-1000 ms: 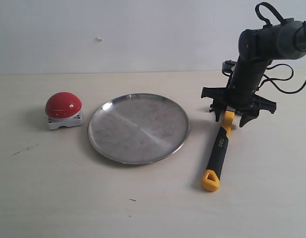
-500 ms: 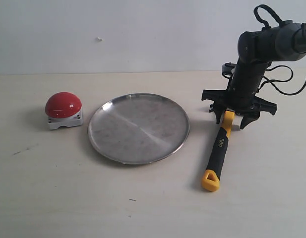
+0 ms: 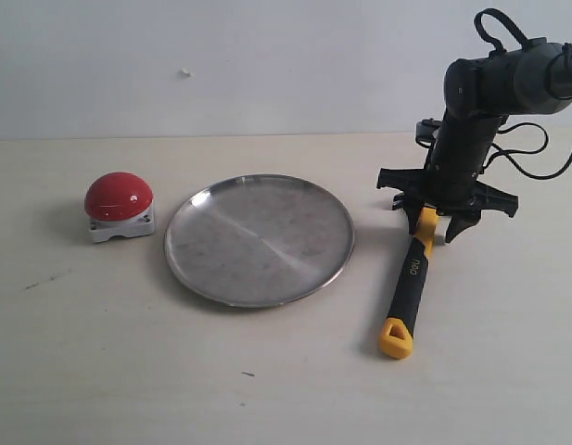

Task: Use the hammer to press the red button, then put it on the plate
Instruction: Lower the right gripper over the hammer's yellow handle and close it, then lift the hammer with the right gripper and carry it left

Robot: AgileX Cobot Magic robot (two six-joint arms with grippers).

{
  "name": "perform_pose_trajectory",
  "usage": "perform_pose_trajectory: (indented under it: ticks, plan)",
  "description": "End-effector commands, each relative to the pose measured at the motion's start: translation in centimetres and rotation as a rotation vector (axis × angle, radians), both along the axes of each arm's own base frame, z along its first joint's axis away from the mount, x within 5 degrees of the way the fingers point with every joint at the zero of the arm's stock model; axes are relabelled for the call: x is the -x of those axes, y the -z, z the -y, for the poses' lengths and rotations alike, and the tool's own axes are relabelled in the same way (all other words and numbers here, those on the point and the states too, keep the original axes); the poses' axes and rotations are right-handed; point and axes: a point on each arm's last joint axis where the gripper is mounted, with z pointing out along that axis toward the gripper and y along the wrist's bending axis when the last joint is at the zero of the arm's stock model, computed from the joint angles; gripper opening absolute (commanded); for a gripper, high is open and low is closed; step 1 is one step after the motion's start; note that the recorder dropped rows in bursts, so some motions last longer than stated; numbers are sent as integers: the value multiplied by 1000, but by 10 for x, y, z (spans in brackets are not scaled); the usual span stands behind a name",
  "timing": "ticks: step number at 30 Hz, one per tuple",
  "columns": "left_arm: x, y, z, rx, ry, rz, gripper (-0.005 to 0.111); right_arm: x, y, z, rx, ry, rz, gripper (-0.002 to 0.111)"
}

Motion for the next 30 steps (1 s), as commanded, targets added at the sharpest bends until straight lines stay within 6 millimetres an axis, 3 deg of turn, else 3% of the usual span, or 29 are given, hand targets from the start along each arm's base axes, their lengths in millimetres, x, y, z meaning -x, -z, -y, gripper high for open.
perform_pose_trajectory:
  ticks: [1, 11, 13, 16, 25, 30]
  plan:
    - [0, 0, 0, 5, -1, 8, 0, -1, -2, 1, 8, 8, 2, 44]
    - [0, 0, 0, 5, -1, 8, 0, -3, -2, 5, 44, 17, 32, 39]
    - [0, 0, 0, 5, -1, 8, 0, -3, 1, 5, 46, 17, 22, 30]
    - [0, 0, 0, 5, -1, 8, 0, -6, 3, 6, 68, -6, 46, 0]
    - [0, 0, 0, 5, -1, 8, 0, -11, 1, 5, 64, -49, 110, 0]
    - [0, 0, 0, 5, -1, 8, 0, -12, -30, 8, 91, -73, 189, 0]
